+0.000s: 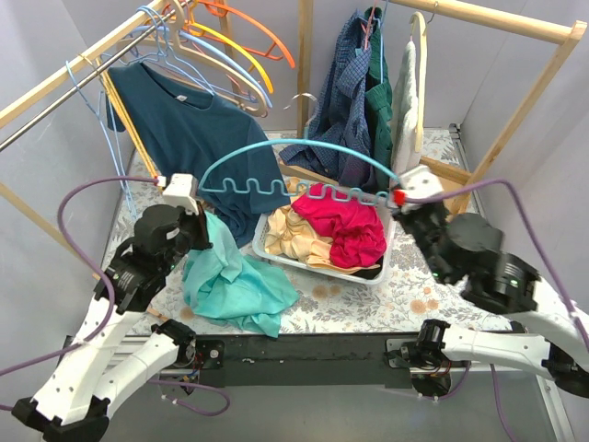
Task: Remove the t-shirt from the hanger
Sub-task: Place the hanger at the clothesline.
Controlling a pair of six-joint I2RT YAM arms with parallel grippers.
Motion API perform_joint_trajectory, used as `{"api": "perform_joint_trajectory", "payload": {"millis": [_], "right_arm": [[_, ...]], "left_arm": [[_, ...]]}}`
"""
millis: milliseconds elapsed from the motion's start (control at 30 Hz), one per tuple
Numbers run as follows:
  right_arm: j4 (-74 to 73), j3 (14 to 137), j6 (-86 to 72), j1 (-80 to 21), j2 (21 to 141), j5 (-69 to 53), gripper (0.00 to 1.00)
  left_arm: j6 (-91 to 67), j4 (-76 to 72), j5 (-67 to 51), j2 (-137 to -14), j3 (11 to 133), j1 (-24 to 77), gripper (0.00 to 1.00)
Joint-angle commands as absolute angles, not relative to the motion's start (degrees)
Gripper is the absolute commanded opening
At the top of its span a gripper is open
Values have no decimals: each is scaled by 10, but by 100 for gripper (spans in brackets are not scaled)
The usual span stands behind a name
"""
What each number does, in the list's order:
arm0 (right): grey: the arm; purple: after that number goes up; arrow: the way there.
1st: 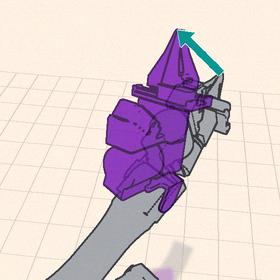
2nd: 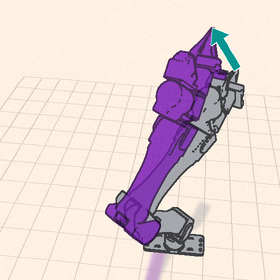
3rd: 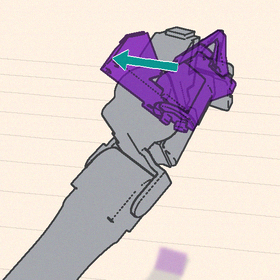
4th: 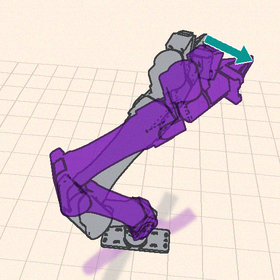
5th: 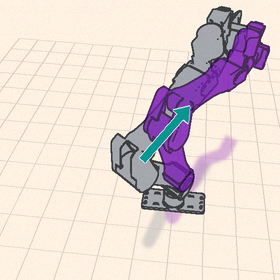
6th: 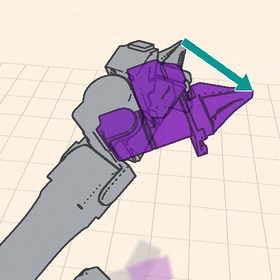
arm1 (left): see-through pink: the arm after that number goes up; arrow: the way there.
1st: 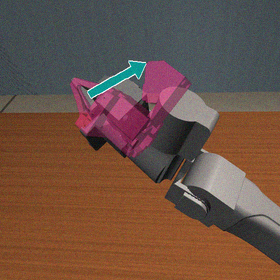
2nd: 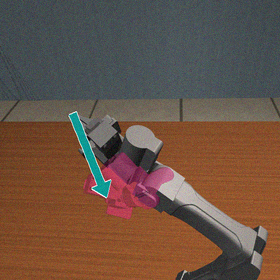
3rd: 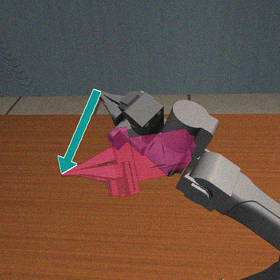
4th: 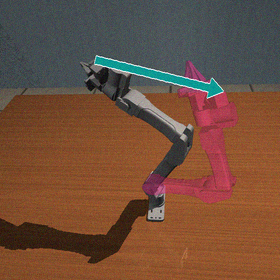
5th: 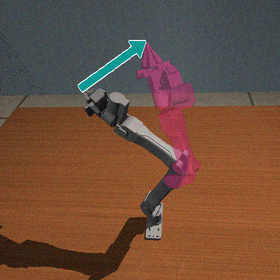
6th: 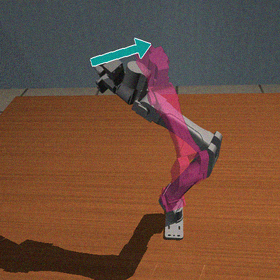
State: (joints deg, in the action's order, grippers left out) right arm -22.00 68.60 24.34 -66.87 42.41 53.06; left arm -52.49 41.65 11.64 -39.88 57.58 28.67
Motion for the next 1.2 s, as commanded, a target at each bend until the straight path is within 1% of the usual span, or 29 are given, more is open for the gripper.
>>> {"api": "perform_joint_trajectory", "payload": {"millis": [0, 67, 200, 233, 300, 333, 367, 400, 467, 500, 533, 567, 600, 667, 800, 900, 1000, 1167], "right_arm": [[-56, 690, 278, -670, 480, 538, 1], [-20, 690, 299, -670, 504, 551, 1], [117, 687, 377, -670, 567, 575, 1], [138, 689, 406, -669, 576, 577, 1], [176, 694, 432, -670, 603, 580, 1], [214, 702, 448, -671, 612, 579, 1], [232, 707, 473, -671, 621, 577, 1], [285, 721, 522, -673, 665, 574, 1], [350, 738, 557, -676, 691, 571, 1], [380, 741, 600, -679, 715, 570, 1], [406, 746, 619, -681, 728, 568, 1], [457, 759, 638, -683, 743, 564, 1], [481, 768, 678, -687, 771, 563, 1], [546, 782, 715, -691, 799, 557, 1], [618, 840, 771, -700, 878, 541, 1], [675, 882, 818, -708, 927, 537, 1], [707, 920, 856, -712, 973, 531, 1], [685, 1026, 871, -713, 1038, 516, 1]], "left_arm": [[-519, 414, 31, -396, 563, 285, 6], [-505, 415, -23, -396, 562, 285, 10], [-497, 416, -72, -378, 556, 284, 21], [-497, 417, -83, -363, 555, 285, 32], [-497, 416, -91, -346, 548, 285, 46], [-499, 417, -97, -331, 543, 285, 51], [-499, 417, -106, -323, 541, 285, 60], [-504, 417, -115, -305, 534, 285, 75], [-508, 417, -118, -291, 535, 285, 82], [-509, 418, -120, -287, 535, 285, 87], [-510, 420, -119, -286, 537, 284, 89], [-513, 421, -120, -284, 540, 285, 95], [-513, 423, -128, -282, 543, 285, 98], [-515, 426, -140, -280, 551, 285, 98], [-515, 425, -191, -265, 566, 285, 98], [-501, 424, -273, -246, 577, 285, 98], [-499, 417, -347, -225, 584, 284, 98], [-499, 439, -386, -223, 611, 284, 98]]}}
